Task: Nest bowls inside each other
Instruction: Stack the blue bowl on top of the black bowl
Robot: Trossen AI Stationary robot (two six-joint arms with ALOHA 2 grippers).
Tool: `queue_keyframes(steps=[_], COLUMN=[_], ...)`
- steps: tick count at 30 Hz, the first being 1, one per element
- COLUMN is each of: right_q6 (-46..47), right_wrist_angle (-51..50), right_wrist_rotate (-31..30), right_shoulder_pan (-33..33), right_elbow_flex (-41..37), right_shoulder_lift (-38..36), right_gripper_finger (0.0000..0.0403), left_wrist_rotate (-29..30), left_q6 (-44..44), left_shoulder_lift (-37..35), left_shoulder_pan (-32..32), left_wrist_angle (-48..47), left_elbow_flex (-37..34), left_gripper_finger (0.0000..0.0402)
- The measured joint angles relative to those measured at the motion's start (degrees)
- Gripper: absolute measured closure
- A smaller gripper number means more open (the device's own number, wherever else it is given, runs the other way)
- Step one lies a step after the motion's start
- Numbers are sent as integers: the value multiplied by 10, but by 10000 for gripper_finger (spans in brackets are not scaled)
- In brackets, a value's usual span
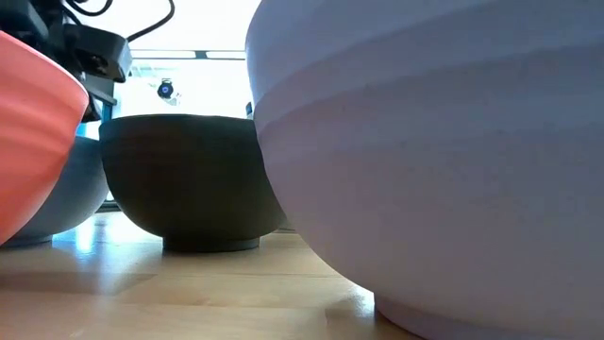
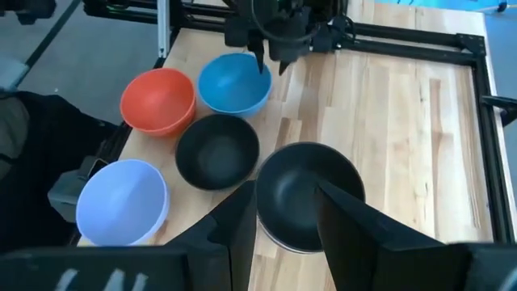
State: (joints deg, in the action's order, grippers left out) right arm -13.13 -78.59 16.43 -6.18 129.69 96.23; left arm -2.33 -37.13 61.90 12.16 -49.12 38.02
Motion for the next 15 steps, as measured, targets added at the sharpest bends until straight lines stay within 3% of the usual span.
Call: queue_keyframes(steps=[8, 15], right_q6=[1, 0], right_wrist_angle=[-5, -14], right_wrist_rotate=[0, -20], right_shoulder_pan=[25, 43], right_elbow_flex=[0, 0], right_shoulder_lift=[-3, -3], right_gripper_finger=[284, 284], left_wrist_rotate=[16, 18], left_q6=[-17, -5], left_shoulder_lift=[40, 42], left_shoulder_pan=[18, 18], left_wrist_angle=[26, 26], left_elbow_flex=[0, 0], left_gripper_finger=[245, 362])
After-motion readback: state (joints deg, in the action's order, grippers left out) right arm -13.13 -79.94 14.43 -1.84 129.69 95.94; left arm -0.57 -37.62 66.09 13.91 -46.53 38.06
